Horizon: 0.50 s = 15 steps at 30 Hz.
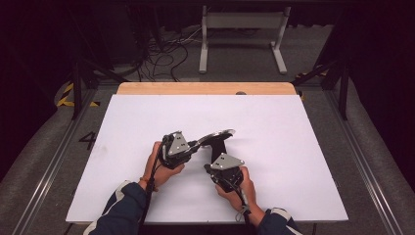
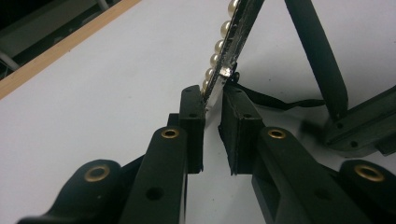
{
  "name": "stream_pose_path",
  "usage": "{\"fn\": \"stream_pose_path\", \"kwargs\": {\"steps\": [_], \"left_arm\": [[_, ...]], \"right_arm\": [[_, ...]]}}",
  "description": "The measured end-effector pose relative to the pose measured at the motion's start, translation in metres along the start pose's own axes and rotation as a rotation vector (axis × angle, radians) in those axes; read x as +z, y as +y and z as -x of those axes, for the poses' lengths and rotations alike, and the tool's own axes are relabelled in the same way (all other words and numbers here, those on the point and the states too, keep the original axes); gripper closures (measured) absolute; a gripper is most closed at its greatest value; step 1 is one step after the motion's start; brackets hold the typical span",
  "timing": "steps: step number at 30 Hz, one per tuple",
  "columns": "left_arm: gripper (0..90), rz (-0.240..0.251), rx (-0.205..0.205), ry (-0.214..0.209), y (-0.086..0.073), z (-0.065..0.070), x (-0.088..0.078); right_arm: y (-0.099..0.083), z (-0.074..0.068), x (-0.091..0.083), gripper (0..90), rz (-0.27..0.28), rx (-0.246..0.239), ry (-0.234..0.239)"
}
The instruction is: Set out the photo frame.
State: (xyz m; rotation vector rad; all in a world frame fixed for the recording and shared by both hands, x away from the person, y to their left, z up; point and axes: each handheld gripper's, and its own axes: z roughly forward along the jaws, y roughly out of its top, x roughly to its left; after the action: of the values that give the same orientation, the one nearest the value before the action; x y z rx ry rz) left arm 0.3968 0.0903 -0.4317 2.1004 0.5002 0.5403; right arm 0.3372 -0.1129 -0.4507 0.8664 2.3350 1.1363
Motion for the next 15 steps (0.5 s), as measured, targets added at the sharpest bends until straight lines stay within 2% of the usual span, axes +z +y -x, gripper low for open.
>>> {"fn": "stream_pose_path", "kwargs": {"steps": [3, 4, 6, 8, 11, 12, 15], "left_arm": [[80.5, 0.006, 0.01, 0.004, -0.0003, 0.0007, -0.0014], [86.7, 0.015, 0.004, -0.006, -0.0007, 0.0, -0.002], [87.3, 0.019, 0.007, -0.018, -0.0007, 0.0009, -0.002], [87.0, 0.023, 0.0, -0.018, -0.0005, 0.0014, -0.001], [83.3, 0.024, -0.001, -0.032, -0.0012, 0.0008, -0.0002], [80.3, 0.022, 0.001, -0.029, -0.0013, 0.0011, 0.0003], [79.1, 0.009, 0.006, -0.008, -0.0009, 0.0024, 0.002]], "right_arm": [[-0.0004, 0.0023, -0.0012, 90.0, -0.003, 0.006, -0.001], [-0.0007, 0.0034, -0.0014, 90.0, -0.007, 0.005, -0.002], [-0.0021, 0.0057, -0.001, 90.0, -0.019, 0.009, -0.006], [-0.0041, 0.0082, -0.0002, 90.0, -0.023, 0.029, 0.009], [-0.004, 0.0076, 0.0, 90.0, -0.025, 0.024, 0.008], [-0.0042, 0.008, -0.0001, 90.0, -0.023, 0.024, 0.01], [-0.0042, 0.0085, -0.0002, 90.0, -0.022, 0.026, 0.013]]}}
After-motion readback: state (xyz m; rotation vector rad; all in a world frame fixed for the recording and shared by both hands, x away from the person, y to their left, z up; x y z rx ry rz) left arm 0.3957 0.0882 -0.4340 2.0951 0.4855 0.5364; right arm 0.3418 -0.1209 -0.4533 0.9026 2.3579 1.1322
